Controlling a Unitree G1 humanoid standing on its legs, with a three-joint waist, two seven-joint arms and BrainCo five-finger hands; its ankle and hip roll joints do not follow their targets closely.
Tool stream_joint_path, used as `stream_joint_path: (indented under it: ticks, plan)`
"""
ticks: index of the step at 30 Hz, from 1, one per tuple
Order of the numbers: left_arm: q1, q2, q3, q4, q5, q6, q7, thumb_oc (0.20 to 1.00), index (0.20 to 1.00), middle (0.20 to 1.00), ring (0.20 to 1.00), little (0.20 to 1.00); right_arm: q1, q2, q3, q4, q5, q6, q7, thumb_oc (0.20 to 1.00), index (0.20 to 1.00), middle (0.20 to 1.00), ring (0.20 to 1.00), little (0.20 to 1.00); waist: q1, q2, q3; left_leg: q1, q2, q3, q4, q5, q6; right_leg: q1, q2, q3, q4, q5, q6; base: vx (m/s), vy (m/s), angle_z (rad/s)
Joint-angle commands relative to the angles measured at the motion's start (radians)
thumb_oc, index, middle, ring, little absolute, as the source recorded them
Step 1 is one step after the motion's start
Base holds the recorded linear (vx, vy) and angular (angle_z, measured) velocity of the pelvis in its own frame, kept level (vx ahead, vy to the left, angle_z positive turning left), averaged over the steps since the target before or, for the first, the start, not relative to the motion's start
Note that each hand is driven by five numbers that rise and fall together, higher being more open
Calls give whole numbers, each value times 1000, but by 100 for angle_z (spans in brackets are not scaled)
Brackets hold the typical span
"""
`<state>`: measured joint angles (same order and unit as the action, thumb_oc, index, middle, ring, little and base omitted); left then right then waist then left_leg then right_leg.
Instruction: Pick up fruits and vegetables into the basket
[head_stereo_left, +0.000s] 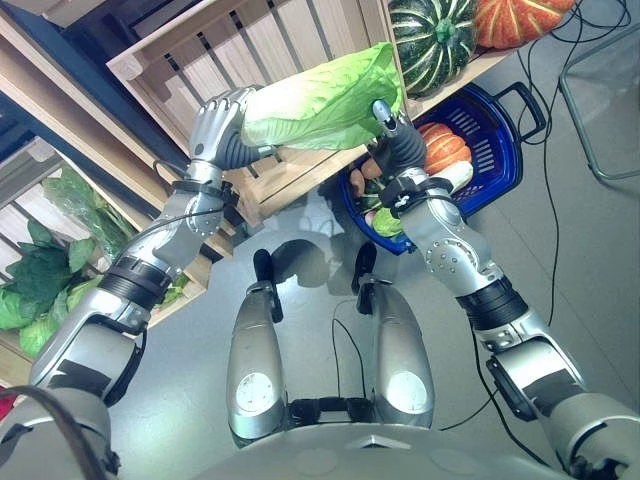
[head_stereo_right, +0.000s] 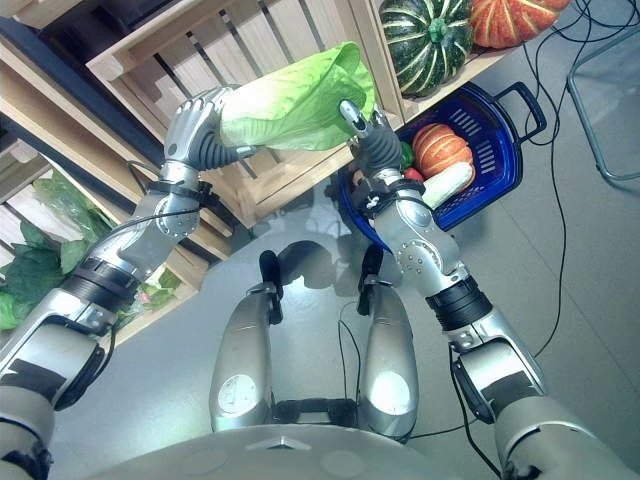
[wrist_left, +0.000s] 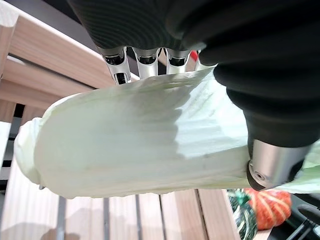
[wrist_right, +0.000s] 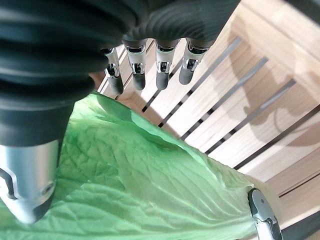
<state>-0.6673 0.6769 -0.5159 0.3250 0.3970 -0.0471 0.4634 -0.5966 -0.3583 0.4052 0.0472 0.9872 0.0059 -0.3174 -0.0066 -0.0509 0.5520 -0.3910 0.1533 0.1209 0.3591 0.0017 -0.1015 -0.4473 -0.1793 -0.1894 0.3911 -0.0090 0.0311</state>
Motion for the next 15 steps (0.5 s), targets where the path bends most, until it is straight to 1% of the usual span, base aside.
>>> stream_joint_path:
  ticks: [1,3,5,6,9,12,13,14,15]
  plan:
    - [-66,0,-45,-153,95,37,-36,200,200,200,200,200,-79,40,10,-64,-51,-33,-12,1000,1000,1000,1000,1000,-5,-19,-32,29,-59,75,26,-81,55,74,-13,15,-34,-24,65,0,0,0]
    - [-72,-10,-69,-159,115,96,-84,200,200,200,200,200,-92,44,18,-64,-69,-22,-19,1000,1000,1000,1000,1000,-5,-13,-32,29,-63,73,24,-81,56,75,-16,14,-34,-26,66,-15,39,0]
    - [-80,-16,-95,-164,140,139,-130,200,200,200,200,200,-105,47,29,-62,-79,-8,-21,1000,1000,1000,1000,1000,-5,-6,-32,29,-66,72,22,-80,55,76,-19,13,-36,-27,67,-16,44,1]
    - [-83,-18,-101,-165,135,141,-134,200,200,200,200,200,-108,47,31,-63,-81,-2,-23,1000,1000,1000,1000,1000,-5,-5,-32,30,-67,72,21,-80,55,76,-20,13,-37,-27,68,-13,54,1]
    - [-93,-33,-131,-185,200,176,-208,200,200,200,200,200,-128,43,54,-67,-107,55,-12,1000,1000,1000,1000,1000,-7,6,-32,35,-73,75,13,-78,56,82,-26,10,-44,-28,68,-14,54,1]
    - [-95,-34,-134,-190,210,184,-224,200,200,200,200,200,-131,43,56,-66,-109,62,-11,1000,1000,1000,1000,1000,-6,7,-32,35,-73,75,13,-78,56,83,-26,9,-45,-28,69,0,0,0]
    - [-100,-31,-155,-201,226,201,-285,200,200,200,200,200,-143,39,71,-68,-97,94,0,1000,1000,1000,1000,1000,-5,12,-32,39,-74,75,17,-87,54,88,-29,8,-43,-36,72,-29,32,1]
    - [-105,-28,-168,-203,202,203,-315,200,200,200,200,200,-149,36,85,-68,-68,104,19,1000,1000,1000,1000,1000,-5,14,-32,37,-75,76,11,-78,54,87,-31,6,-51,-27,73,-29,31,4]
    - [-105,-31,-172,-206,189,202,-322,200,200,200,200,200,-150,39,92,-68,-53,106,32,1000,1000,1000,1000,1000,-4,15,-32,39,-75,76,9,-77,55,89,-32,4,-53,-26,73,-30,19,4]
